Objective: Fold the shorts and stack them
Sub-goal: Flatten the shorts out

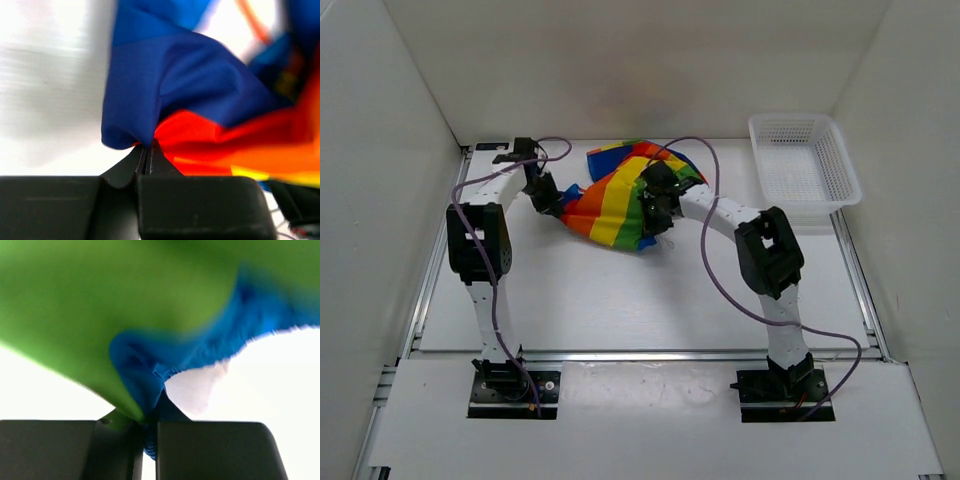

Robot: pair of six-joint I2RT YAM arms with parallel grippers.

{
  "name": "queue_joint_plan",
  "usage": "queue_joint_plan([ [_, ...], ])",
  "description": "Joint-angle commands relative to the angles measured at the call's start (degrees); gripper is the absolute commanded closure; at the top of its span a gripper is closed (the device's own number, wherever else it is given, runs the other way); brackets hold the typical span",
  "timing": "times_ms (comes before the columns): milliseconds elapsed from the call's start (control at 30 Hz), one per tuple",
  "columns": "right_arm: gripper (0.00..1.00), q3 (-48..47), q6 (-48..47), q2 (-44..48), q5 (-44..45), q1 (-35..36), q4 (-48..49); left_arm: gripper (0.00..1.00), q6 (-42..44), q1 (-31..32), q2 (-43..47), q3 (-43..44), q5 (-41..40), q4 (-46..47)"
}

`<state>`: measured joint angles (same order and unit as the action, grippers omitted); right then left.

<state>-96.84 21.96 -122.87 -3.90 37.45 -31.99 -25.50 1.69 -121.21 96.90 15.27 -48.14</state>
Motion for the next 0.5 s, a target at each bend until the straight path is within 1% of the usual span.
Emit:
queue_joint_plan([
  [0, 1.0, -4.6, -1.1, 12.0, 3.9, -5.4, -2.0, 0.9, 0.4, -0.1, 10.4, 8.6, 0.9, -1.4],
  [33, 1.0, -5.1, -1.6, 14.0, 4.4, -6.4, -2.6, 0.9, -0.1, -0.1, 11.2, 11.0, 1.6, -2.9],
  [67, 1.0, -5.7, -2.3, 17.7, 4.4, -7.4, -3.2, 0.9, -0.1, -0.1, 12.0, 16.8, 1.6, -4.4],
  [100, 1.0, -5.7, -3.9, 19.5, 4.4, -9.2, -3.9, 0.9, -0.1, -0.1, 13.1, 20.0, 2.1, -6.1],
  [133, 1.0, -6.3, -4.6, 21.2, 4.4, -10.0, -3.9, 0.9, -0.1, 0.8, 13.7, 22.9, 2.1, -7.6],
  [167, 1.0, -6.3, -5.6, 24.3, 4.4, -10.8, -5.6, 0.9, -0.6, 2.0, 14.4, 27.6, 2.1, -10.5],
  [200, 1.0, -6.3, -7.4, 25.8, 3.7, -11.4, -6.5, 0.9, -0.6, 2.9, 16.3, 28.9, 1.3, -11.7],
  [233, 1.0, -6.3, -8.3, 27.2, 3.7, -12.1, -7.4, 0.9, -1.2, 3.9, 17.7, 28.9, 0.7, -12.4],
  [267, 1.0, -5.6, -9.3, 30.2, 4.4, -12.1, -9.3, 0.9, -1.2, 6.3, 19.6, 26.0, 0.2, -12.4],
  [300, 1.0, -2.3, -11.0, 31.9, 4.4, -12.1, -10.1, 0.9, -2.6, 7.7, 23.8, 23.2, -1.1, -12.4],
  [333, 1.0, 0.3, -11.7, 35.6, 4.4, -12.1, -10.6, 0.9, -3.2, 9.1, 26.3, 19.7, -1.6, -11.9],
  [367, 1.0, 3.4, -12.3, 37.4, 4.4, -12.1, -11.2, 0.85, -3.8, 11.9, 28.7, 15.5, -1.6, -11.3],
  [400, 1.0, 6.6, -12.3, 39.3, 5.5, -12.1, -11.9, 0.52, -5.1, 13.3, 34.0, 5.5, -2.4, -9.3],
  [433, 0.96, 9.8, -12.3, 40.8, 6.9, -12.1, -12.7, 0.32, -5.9, 14.4, 36.5, 0.0, -3.1, -8.0],
  [467, 0.86, 15.2, -11.0, 43.1, 8.9, -12.1, -13.4, 0.15, -6.8, 15.2, 38.5, -5.0, -3.1, -7.0],
])
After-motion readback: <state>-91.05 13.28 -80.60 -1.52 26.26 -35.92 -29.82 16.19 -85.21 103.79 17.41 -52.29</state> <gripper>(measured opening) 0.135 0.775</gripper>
